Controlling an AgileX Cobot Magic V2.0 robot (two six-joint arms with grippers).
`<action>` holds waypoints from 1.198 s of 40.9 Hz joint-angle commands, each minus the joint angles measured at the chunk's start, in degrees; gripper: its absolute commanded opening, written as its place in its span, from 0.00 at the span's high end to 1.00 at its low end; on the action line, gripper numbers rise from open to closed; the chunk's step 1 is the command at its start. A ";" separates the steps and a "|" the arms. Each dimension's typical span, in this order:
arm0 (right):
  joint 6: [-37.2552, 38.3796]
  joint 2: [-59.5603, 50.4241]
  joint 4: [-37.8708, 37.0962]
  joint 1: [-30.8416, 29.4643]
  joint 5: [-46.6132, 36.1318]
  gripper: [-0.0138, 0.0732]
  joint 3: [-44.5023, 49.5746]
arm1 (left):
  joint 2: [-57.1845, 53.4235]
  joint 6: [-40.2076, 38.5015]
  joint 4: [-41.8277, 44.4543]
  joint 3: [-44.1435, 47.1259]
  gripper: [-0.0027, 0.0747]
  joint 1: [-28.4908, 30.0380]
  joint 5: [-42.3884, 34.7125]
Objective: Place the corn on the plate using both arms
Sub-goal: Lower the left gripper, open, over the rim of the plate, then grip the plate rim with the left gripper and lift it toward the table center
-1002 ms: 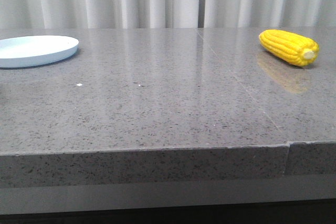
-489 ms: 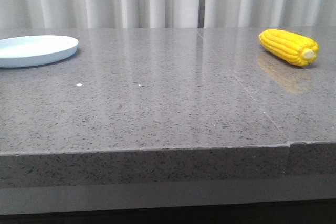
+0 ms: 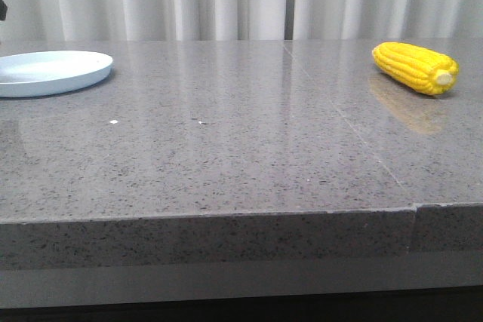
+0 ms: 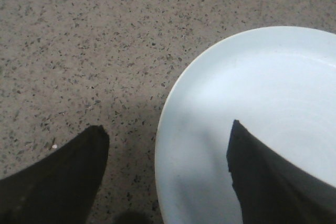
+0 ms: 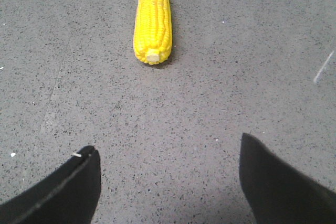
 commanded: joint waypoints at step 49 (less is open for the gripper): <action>-0.48 0.21 -0.98 -0.38 -3.71 0.18 -1.55 | -6.92 -0.08 -1.28 -2.38 0.99 -0.12 3.43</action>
